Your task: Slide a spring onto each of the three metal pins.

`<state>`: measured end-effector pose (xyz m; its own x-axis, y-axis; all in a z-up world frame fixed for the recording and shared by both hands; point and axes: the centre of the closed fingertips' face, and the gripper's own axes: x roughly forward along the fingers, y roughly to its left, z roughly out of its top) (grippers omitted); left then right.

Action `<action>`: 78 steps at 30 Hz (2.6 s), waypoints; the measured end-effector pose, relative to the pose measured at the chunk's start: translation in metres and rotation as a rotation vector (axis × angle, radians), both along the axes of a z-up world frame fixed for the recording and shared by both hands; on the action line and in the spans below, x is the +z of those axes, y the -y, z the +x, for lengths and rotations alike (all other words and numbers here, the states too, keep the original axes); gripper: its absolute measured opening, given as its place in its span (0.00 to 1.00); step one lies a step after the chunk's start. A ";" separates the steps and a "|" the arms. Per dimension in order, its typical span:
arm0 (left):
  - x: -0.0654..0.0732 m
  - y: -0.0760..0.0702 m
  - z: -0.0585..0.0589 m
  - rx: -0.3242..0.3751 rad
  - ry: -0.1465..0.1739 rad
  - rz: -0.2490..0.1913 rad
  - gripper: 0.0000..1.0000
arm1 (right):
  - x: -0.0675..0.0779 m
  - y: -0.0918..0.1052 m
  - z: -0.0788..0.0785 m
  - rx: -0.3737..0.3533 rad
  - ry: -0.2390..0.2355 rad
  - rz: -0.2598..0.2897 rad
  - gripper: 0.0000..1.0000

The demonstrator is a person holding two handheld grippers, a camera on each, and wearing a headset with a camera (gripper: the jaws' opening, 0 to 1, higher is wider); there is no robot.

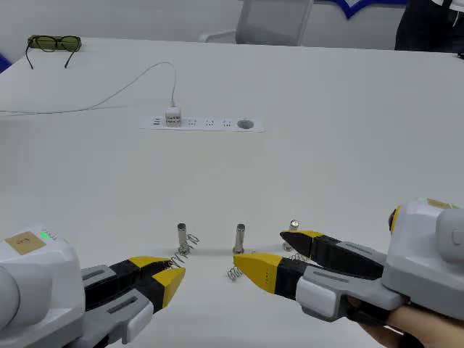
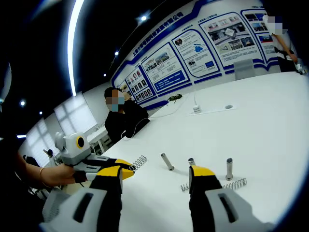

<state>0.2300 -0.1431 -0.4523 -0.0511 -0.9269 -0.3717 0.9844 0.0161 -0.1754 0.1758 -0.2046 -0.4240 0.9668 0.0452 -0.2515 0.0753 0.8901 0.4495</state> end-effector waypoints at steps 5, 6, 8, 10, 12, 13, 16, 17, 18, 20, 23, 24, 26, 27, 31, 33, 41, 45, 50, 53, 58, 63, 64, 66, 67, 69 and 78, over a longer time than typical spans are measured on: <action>0.005 -0.004 -0.006 -0.013 0.013 -0.026 0.10 | 0.001 -0.009 0.009 0.021 0.022 0.044 0.53; 0.006 -0.005 -0.007 -0.018 0.016 -0.030 0.10 | 0.002 -0.010 0.011 0.023 0.027 0.052 0.52; 0.008 -0.006 -0.008 -0.019 0.010 -0.040 0.10 | 0.003 -0.013 0.014 0.030 0.035 0.068 0.50; 0.009 -0.006 -0.012 -0.028 -0.009 -0.050 0.10 | 0.003 -0.017 0.017 0.041 0.038 0.079 0.47; 0.010 -0.006 -0.015 -0.033 -0.008 -0.054 0.10 | 0.002 -0.021 0.019 0.054 0.038 0.087 0.42; 0.010 -0.006 -0.017 -0.042 -0.012 -0.056 0.10 | 0.001 -0.024 0.020 0.060 0.035 0.094 0.40; 0.013 -0.006 -0.023 -0.061 -0.009 -0.070 0.10 | 0.000 -0.029 0.023 0.070 0.035 0.115 0.39; 0.013 -0.006 -0.023 -0.063 -0.007 -0.073 0.10 | 0.000 -0.031 0.023 0.074 0.037 0.125 0.37; 0.014 -0.005 -0.024 -0.067 -0.002 -0.078 0.10 | 0.000 -0.032 0.024 0.076 0.038 0.139 0.35; 0.017 -0.004 -0.025 -0.076 -0.002 -0.090 0.10 | 0.000 -0.034 0.025 0.080 0.040 0.151 0.32; 0.020 -0.003 -0.027 -0.088 0.002 -0.105 0.10 | 0.002 -0.036 0.027 0.084 0.049 0.191 0.30; 0.020 -0.003 -0.028 -0.091 0.004 -0.109 0.10 | 0.002 -0.037 0.028 0.085 0.050 0.202 0.29; 0.022 -0.003 -0.029 -0.100 0.003 -0.117 0.10 | 0.003 -0.038 0.028 0.090 0.053 0.218 0.28; 0.023 -0.002 -0.030 -0.102 -0.001 -0.125 0.10 | 0.003 -0.038 0.028 0.092 0.053 0.226 0.28; 0.026 -0.002 -0.032 -0.112 -0.007 -0.144 0.10 | 0.005 -0.039 0.029 0.097 0.062 0.264 0.25; 0.027 -0.002 -0.033 -0.113 -0.021 -0.153 0.10 | 0.006 -0.039 0.030 0.100 0.069 0.292 0.23; 0.026 -0.001 -0.038 -0.130 -0.024 -0.154 0.10 | 0.006 -0.046 0.029 0.126 0.064 0.344 0.14; 0.025 -0.002 -0.040 -0.129 -0.025 -0.149 0.10 | 0.007 -0.049 0.029 0.142 0.065 0.354 0.12; 0.022 -0.002 -0.039 -0.127 -0.001 -0.132 0.10 | 0.007 -0.051 0.030 0.153 0.066 0.327 0.12; 0.021 -0.002 -0.039 -0.126 -0.001 -0.127 0.11 | 0.006 -0.052 0.030 0.160 0.063 0.311 0.11; 0.020 -0.001 -0.038 -0.115 -0.012 -0.122 0.11 | 0.007 -0.053 0.031 0.167 0.062 0.279 0.11; 0.016 -0.003 -0.037 -0.106 -0.023 -0.098 0.12 | 0.008 -0.055 0.033 0.196 0.058 0.205 0.11; 0.015 -0.003 -0.036 -0.106 -0.019 -0.089 0.13 | 0.008 -0.055 0.033 0.199 0.057 0.190 0.11; 0.012 -0.004 -0.036 -0.105 -0.005 -0.074 0.14 | 0.009 -0.054 0.034 0.204 0.054 0.162 0.11; 0.010 -0.004 -0.035 -0.104 -0.003 -0.068 0.15 | 0.009 -0.054 0.035 0.204 0.053 0.151 0.11; 0.009 -0.004 -0.034 -0.103 0.009 -0.060 0.18 | 0.010 -0.052 0.036 0.205 0.052 0.119 0.11; 0.001 -0.005 -0.029 -0.082 0.040 -0.021 0.29 | 0.011 -0.040 0.045 0.218 0.023 -0.114 0.11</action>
<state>0.2013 -0.1380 -0.4510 -0.1130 -0.9277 -0.3559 0.9884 -0.0684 -0.1356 0.2211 -0.1649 -0.4132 0.9430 0.2256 -0.2445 -0.1329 0.9293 0.3446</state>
